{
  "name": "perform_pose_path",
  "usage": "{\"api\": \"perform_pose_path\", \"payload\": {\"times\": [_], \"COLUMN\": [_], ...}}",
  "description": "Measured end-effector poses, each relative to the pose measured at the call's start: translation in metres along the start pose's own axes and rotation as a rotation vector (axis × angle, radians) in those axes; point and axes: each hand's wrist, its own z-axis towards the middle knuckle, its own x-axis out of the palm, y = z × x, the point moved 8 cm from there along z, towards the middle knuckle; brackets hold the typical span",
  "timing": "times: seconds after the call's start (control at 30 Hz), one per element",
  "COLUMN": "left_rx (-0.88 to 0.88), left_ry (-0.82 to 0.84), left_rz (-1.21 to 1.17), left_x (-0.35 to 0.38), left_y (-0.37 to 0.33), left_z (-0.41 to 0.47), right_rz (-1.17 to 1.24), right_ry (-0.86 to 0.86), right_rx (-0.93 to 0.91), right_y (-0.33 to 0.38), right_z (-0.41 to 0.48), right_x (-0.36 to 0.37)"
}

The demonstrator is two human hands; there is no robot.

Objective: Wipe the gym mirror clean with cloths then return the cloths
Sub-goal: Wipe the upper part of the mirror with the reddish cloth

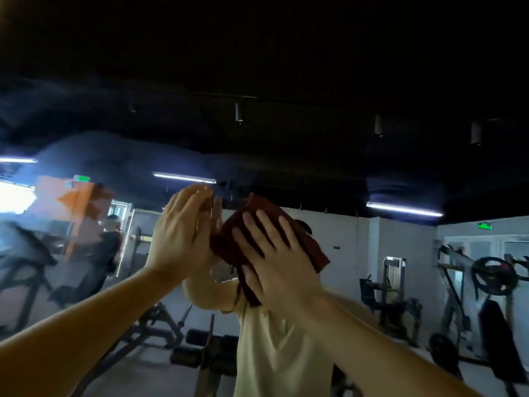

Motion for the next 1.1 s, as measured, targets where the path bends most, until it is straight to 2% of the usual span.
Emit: {"api": "perform_pose_path", "payload": {"times": [0.07, 0.1, 0.17, 0.23, 0.3, 0.37, 0.5, 0.57, 0.77, 0.93, 1.03, 1.1], "left_rx": [0.05, 0.067, 0.039, 0.037, 0.021, 0.031, 0.049, 0.038, 0.14, 0.019, -0.036, -0.014], "left_ry": [0.167, 0.298, 0.526, 0.602, 0.642, 0.576, 0.125, 0.121, 0.193, 0.197, 0.227, 0.234], "left_rz": [0.213, 0.348, 0.569, 0.614, 0.6, 0.538, 0.263, 0.219, 0.335, 0.362, 0.358, 0.329], "left_x": [0.01, 0.019, 0.032, 0.032, 0.029, 0.023, 0.01, 0.031, 0.103, 0.111, 0.099, 0.093], "left_y": [-0.002, 0.001, 0.019, 0.032, 0.036, 0.024, -0.018, -0.038, -0.105, -0.102, -0.082, -0.075], "left_z": [0.0, -0.002, -0.007, -0.008, -0.008, -0.003, -0.002, -0.008, -0.009, -0.003, -0.01, -0.015], "right_rz": [-0.077, -0.117, -0.133, -0.105, -0.079, -0.036, -0.008, -0.017, -0.078, -0.139, -0.063, -0.02], "right_ry": [0.042, 0.036, -0.033, -0.112, -0.186, -0.223, -0.081, -0.068, -0.105, -0.125, -0.176, -0.223], "right_rx": [-0.108, -0.046, 0.268, 0.568, 0.73, 0.693, 0.161, 0.088, 0.441, 0.781, 1.088, 1.124], "right_y": [-0.026, -0.052, -0.119, -0.157, -0.149, -0.11, -0.016, -0.034, -0.183, -0.272, -0.286, -0.259], "right_z": [-0.003, 0.005, 0.033, 0.054, 0.073, 0.087, 0.073, 0.051, -0.037, -0.129, -0.14, -0.113], "right_x": [-0.005, -0.012, -0.032, -0.049, -0.051, -0.044, -0.017, -0.016, -0.04, -0.056, -0.061, -0.06]}}
